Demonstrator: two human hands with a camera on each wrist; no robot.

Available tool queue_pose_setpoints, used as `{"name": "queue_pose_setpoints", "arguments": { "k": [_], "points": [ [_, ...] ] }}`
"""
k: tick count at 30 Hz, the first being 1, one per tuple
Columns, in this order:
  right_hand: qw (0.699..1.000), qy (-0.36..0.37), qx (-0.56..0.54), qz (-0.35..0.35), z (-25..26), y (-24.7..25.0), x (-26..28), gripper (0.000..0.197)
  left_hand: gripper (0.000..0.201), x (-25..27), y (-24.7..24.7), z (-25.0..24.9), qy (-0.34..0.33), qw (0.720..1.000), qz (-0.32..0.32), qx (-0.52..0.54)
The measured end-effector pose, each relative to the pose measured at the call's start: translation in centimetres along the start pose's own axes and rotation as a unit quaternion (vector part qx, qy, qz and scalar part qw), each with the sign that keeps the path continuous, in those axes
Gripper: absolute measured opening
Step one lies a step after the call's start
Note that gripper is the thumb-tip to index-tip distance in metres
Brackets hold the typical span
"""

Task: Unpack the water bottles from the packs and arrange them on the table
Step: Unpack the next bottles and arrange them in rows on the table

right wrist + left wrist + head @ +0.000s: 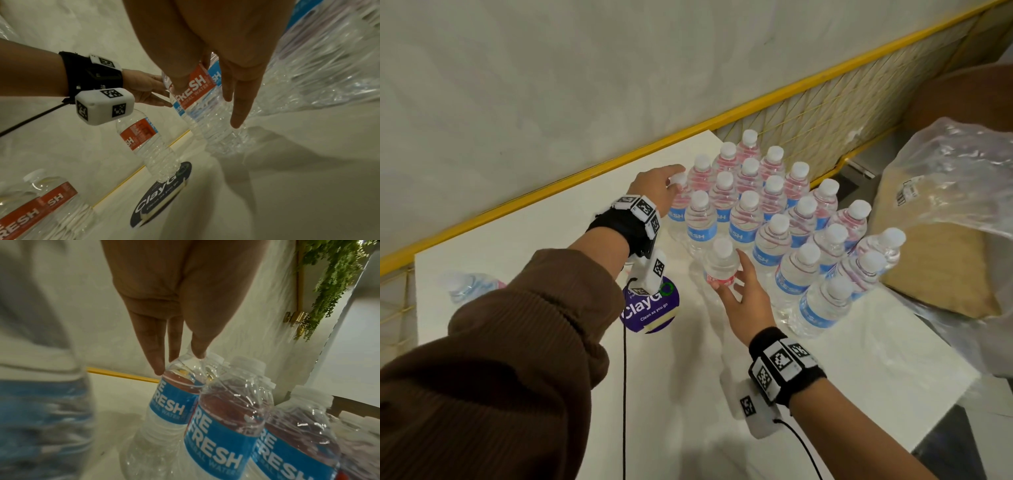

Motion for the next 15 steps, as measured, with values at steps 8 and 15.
{"name": "queue_pose_setpoints", "arguments": {
  "k": [8,15],
  "points": [
    [0.997,-0.073,0.03,-0.012,-2.1,0.5,0.4,0.072,0.063,2.4,1.8,-3.7,-0.112,0.992,-0.043,-0.026],
    [0.994,-0.103,0.039,-0.003,-3.0,0.1,0.8,0.07,0.037,2.4,0.6,-4.8,-0.113,0.992,0.026,-0.045]
  ]
}}
Point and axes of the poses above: each hand's wrist, its own x-axis away from the middle knuckle, its own y-axis out of the back of the hand, z = x × y, the point moved 5 cm from there along -x, towards the middle knuckle, and after that the axes turned 13 degrees about -x, right-handed, at the moved point
